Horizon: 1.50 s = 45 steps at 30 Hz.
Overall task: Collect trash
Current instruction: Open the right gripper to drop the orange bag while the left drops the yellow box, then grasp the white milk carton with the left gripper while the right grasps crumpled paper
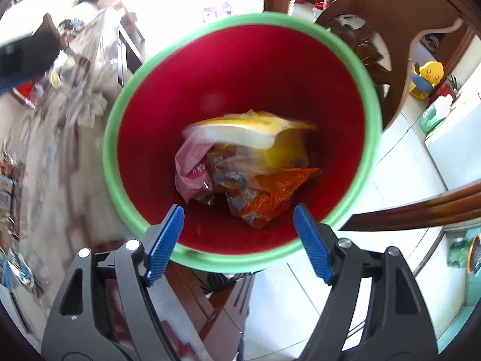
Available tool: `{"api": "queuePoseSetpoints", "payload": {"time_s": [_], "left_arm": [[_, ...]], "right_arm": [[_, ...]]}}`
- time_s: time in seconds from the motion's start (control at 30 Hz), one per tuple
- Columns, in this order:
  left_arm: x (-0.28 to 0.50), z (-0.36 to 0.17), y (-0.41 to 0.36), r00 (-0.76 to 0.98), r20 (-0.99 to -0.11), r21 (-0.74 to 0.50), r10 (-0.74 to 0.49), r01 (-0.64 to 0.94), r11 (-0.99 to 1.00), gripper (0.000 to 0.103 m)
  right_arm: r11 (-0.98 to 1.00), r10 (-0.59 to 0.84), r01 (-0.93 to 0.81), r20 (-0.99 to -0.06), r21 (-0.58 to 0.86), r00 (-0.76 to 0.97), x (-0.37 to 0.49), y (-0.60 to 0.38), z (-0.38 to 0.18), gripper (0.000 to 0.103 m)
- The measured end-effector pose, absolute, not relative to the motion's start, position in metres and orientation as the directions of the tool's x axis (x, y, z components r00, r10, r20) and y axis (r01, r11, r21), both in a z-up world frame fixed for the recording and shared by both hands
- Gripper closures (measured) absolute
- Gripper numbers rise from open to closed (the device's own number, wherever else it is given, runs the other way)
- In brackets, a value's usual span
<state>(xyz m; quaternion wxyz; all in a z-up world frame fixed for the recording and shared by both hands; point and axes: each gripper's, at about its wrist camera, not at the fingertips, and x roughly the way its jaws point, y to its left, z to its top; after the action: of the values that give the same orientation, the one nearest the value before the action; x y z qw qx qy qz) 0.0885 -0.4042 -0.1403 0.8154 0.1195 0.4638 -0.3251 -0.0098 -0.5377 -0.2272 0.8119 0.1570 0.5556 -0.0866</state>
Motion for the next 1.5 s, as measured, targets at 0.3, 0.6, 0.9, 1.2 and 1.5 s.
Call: {"api": "queuePoseSetpoints", "payload": {"time_s": [0.3,0.6,0.9,1.2,1.5], "left_arm": [[0.074,-0.133,-0.331,0.407,-0.840,-0.114,-0.358,0.514,0.850,0.039],[0.060,-0.119,-0.238,0.480,-0.824,-0.137,-0.300,0.345,0.928,0.039],[0.057,-0.132,-0.128,0.511,-0.843,-0.098,-0.165,0.155,0.983,0.039],[0.076,-0.156,-0.007,0.502,-0.865,0.009,0.001,0.013,1.000,0.039],[0.125,-0.198,0.028,0.425,-0.904,-0.009,-0.041,0.077,0.997,0.039]], "right_arm": [[0.941,-0.001,0.310,-0.912,0.138,0.409,-0.011,-0.531,-0.203,0.025],[0.939,-0.013,0.308,-0.878,0.154,0.478,-0.016,-0.516,-0.171,0.023],[0.960,0.029,0.226,-0.862,0.165,0.506,-0.007,-0.454,-0.151,0.021],[0.980,0.078,0.120,-0.867,0.156,0.492,0.004,-0.367,-0.148,0.021],[0.985,0.105,0.070,-0.871,0.158,0.480,0.017,-0.296,-0.144,0.021]]}}
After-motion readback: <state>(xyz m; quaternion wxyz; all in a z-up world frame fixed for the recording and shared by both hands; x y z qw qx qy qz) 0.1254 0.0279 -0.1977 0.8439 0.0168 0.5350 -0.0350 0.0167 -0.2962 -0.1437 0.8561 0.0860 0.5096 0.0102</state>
